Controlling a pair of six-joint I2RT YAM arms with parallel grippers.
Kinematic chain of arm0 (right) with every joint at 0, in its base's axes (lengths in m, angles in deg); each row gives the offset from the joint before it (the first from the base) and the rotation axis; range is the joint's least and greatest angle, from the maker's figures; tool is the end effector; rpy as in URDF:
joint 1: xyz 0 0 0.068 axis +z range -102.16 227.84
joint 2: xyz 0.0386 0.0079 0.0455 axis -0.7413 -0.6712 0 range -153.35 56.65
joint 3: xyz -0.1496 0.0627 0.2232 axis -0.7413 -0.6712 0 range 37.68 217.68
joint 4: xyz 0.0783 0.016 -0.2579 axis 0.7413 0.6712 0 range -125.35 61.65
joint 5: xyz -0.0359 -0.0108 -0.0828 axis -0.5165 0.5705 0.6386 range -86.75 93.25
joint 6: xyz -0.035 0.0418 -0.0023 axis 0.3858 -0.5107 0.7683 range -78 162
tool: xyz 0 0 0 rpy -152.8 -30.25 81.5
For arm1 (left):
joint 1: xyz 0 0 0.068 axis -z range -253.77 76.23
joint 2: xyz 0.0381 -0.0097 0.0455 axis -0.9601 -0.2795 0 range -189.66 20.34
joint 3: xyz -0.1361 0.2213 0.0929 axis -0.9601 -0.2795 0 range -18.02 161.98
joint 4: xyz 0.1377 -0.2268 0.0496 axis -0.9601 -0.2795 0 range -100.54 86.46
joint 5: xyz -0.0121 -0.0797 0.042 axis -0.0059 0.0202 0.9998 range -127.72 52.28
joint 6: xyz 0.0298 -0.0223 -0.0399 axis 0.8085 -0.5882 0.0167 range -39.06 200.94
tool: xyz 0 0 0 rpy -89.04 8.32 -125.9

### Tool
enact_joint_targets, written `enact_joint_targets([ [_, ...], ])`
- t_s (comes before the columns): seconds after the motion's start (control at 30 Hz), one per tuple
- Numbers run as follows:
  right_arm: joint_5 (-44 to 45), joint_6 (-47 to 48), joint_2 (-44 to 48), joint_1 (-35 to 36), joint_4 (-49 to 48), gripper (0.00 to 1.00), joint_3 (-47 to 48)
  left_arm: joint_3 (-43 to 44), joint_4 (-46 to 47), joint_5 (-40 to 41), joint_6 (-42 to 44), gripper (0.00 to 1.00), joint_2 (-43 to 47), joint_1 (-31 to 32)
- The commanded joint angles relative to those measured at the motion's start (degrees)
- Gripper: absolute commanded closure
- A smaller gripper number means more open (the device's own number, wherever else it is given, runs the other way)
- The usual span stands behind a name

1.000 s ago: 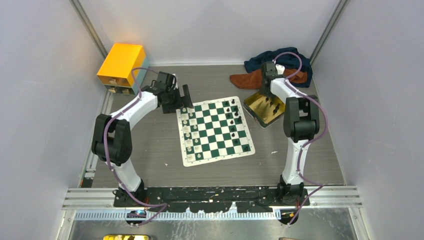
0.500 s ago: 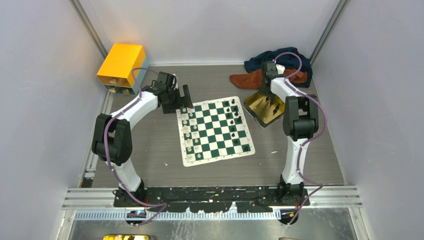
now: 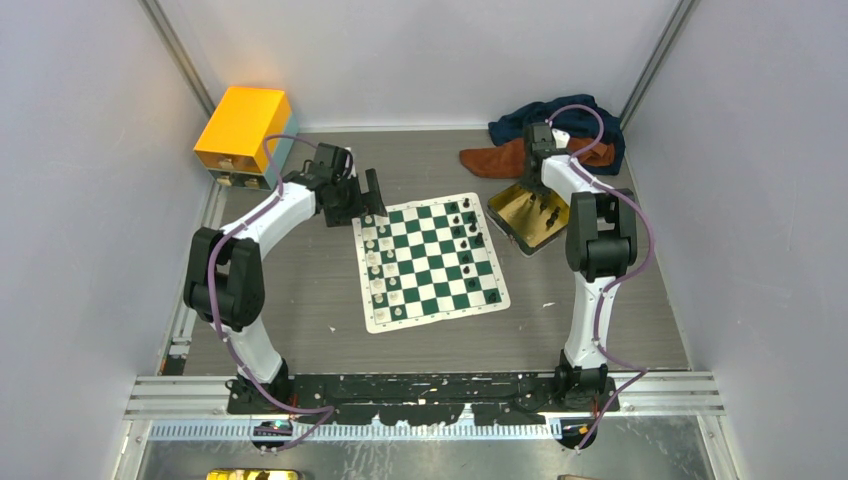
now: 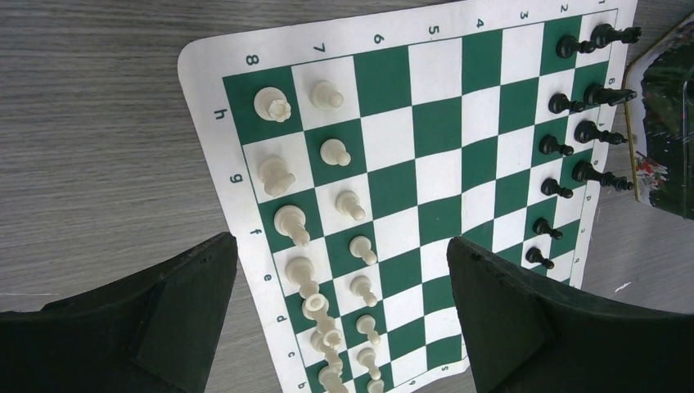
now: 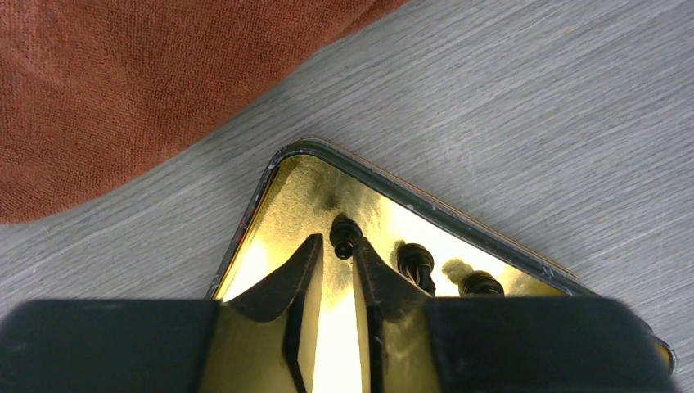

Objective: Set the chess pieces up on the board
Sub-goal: Pick up the chess piece from the storage box.

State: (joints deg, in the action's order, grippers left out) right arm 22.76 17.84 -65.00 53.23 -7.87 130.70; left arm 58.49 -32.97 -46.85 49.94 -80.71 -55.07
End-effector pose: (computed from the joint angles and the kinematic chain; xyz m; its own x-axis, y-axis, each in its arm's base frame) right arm 0.4716 0.0323 0.1818 -0.7145 0.3201 -0.6221 0.4266 0.9041 -0.0247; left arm 0.3693 -0.1311 0.2357 -0.8653 -0.2440 -0.4379 -0.0476 0.9096 -0.4127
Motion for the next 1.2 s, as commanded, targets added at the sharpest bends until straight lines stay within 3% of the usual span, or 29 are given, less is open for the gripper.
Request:
enact_joint_targets([
  [0.0, 0.61, -0.47, 0.26, -0.29, -0.69, 0.78, 1.47, 2.07, 1.31, -0.1, 0.91, 0.0, 0.07, 0.11],
  [0.37, 1.09, -0.38, 1.21, -0.31, -0.05, 0.99, 0.44, 1.24, 1.28, -0.16, 1.27, 0.0, 0.57, 0.1],
  [1.17, 0.27, 1.4, 13.47, 2.42, 3.41, 0.99, -1.6, -1.79, 1.6, -0.09, 1.96, 0.0, 5.5, 0.02],
])
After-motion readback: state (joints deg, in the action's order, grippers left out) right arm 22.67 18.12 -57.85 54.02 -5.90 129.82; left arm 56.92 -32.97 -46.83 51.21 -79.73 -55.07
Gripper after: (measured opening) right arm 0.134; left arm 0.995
